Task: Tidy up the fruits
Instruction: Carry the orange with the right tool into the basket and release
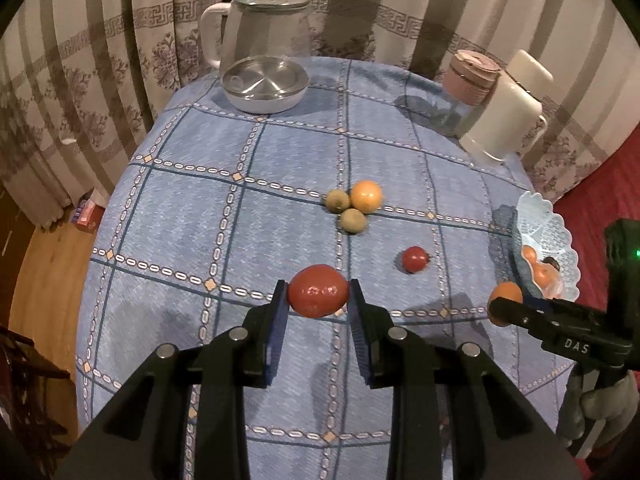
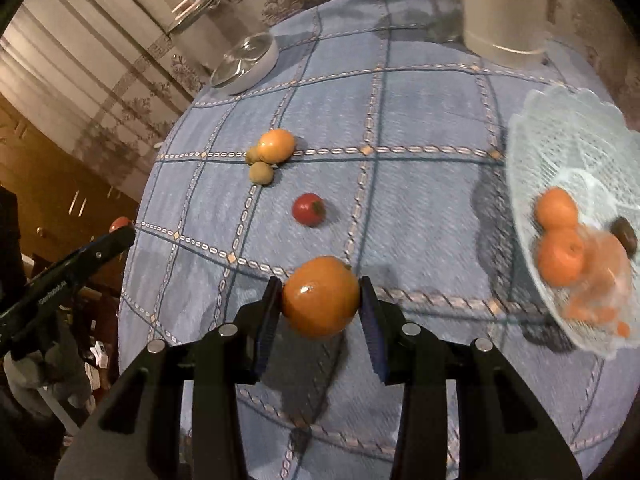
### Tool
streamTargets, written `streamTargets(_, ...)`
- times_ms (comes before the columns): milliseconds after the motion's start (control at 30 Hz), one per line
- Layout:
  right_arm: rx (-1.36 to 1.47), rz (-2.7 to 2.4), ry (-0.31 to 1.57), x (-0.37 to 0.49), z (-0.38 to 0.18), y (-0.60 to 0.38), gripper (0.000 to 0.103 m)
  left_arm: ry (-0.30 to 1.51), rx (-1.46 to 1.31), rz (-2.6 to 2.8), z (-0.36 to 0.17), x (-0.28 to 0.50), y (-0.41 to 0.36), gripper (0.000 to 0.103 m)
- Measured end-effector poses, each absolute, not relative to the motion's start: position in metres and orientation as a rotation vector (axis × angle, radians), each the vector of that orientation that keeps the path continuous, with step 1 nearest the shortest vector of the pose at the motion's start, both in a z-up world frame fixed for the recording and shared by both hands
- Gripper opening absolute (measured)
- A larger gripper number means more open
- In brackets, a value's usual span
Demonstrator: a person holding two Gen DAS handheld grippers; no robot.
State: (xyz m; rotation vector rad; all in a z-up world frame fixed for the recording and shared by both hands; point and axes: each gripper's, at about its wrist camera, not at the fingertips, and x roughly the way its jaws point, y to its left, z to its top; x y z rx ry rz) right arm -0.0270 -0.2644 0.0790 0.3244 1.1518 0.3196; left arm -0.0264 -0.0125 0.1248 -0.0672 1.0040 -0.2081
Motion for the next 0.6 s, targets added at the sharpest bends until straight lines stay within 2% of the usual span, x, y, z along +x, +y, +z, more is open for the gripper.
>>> streamTargets(600, 0.374, 0.224, 1.052, -0.096, 0.114, -0.363, 0.04, 0.945, -0.022, -0.282, 0.149, -0.078, -0.09, 0.03)
